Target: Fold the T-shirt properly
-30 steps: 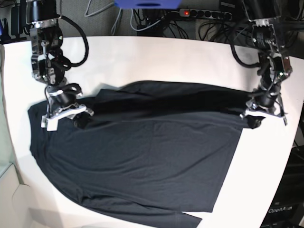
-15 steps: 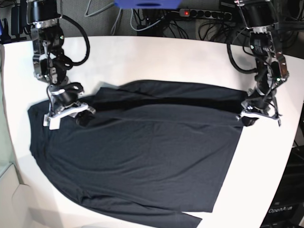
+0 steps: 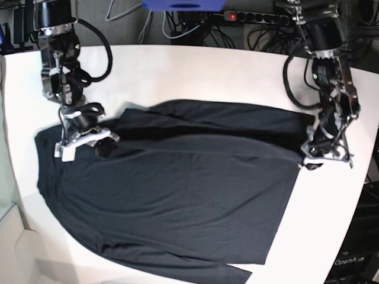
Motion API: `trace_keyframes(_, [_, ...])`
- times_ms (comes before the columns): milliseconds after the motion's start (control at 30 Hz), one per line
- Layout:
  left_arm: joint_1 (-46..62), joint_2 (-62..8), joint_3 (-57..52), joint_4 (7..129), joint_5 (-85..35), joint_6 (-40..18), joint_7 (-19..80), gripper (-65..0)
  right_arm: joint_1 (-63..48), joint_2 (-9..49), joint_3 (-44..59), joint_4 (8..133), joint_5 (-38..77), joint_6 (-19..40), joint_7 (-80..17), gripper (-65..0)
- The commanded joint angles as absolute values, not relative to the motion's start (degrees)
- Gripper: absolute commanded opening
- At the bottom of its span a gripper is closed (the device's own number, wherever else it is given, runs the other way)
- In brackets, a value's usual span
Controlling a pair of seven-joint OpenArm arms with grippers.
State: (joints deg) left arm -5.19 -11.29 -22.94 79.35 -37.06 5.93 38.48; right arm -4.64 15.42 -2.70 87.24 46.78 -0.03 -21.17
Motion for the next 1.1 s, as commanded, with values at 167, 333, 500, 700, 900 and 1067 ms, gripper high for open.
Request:
trace_keyframes(167, [-8.66,-11.91,-23.08,77.14,-37.41,5.14,39.43,-37.6,-4.35,15.78,-2.51,88.13,47.34,0.31,-20.00,-65.0])
trace_keyframes(333, [-6.11,-11.91,-23.43,77.76,-37.49,5.05,39.43,-37.5,-4.62,15.78,-2.51,88.13,47.34,0.31,-20.00,-62.6])
trace_keyframes(500, [-1.36,-12.00,-23.52,78.73,-37.49,4.97,39.34,-37.4,-6.20,15.69,-2.24,88.31,47.69,0.31,-19.65,-51.6])
trace_keyframes(700, [6.29,-11.82,-23.34,87.78,-37.58,4.97,39.34,-37.4,-6.46,15.69,-2.15,88.66,47.78,0.31,-19.65,-41.3])
trace_keyframes(900, [9.89,-11.82,-23.43,91.21,-37.58,4.97,39.43,-37.3,-8.13,15.60,-2.07,89.98,47.96,0.31,-19.65,-36.2])
trace_keyframes(1067, [10.24,-12.00,-23.43,91.12,-37.58,4.97,39.52,-37.3,-11.82,14.02,-0.75,93.76,47.87,0.31,-19.65,-33.6])
